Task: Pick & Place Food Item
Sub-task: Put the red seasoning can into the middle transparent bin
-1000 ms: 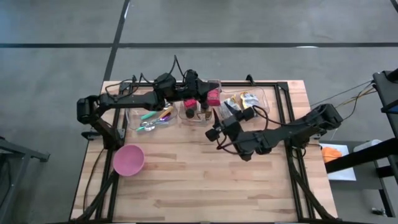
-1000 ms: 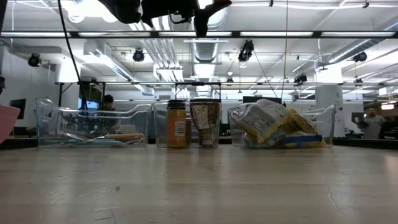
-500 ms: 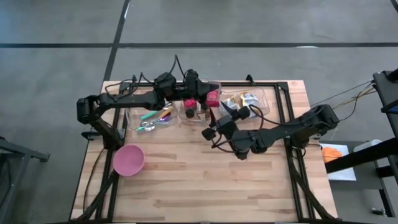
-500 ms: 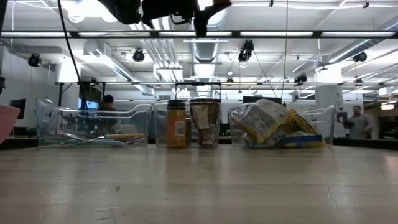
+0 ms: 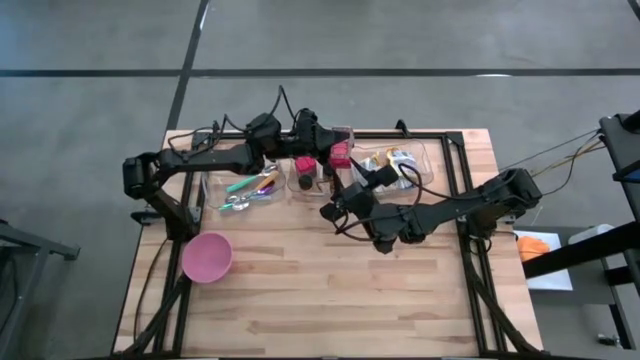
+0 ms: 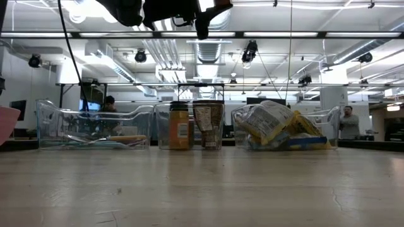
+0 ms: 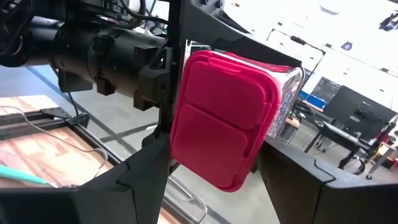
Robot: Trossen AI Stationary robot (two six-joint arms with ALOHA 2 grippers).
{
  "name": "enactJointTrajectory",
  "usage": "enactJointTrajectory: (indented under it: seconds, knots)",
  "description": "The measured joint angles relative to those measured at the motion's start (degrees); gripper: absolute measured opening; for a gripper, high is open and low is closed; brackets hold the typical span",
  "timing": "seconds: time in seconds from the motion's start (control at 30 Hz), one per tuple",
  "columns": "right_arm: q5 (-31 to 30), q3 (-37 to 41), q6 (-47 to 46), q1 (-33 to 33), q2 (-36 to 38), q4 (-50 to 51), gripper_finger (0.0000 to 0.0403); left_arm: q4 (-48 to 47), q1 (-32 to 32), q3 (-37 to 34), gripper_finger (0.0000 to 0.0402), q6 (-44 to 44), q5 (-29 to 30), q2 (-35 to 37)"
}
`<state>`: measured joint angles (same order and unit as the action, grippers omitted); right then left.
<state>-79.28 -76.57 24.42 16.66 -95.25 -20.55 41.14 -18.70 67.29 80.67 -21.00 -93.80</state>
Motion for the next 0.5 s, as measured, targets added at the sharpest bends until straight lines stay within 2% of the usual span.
enactJointTrajectory:
  seconds: [0.1,0.17,0.5]
  knots:
    - [0.62,0.03,-0.01,-0.07,0.01,0.01,0.0229,0.02,0.0,-0.02,0.0295,0.12,-0.94,0.0]
    - [0.68,0.03,0.11,0.13,0.01,0.08,0.0229,-0.07,-0.2,-0.02,0.0295,-0.07,-3.58,0.0]
    - [-4.06,0.12,2.5,9.46,2.98,0.19,0.0229,-1.12,-1.01,-0.07,0.0295,-0.67,-26.97,-0.04]
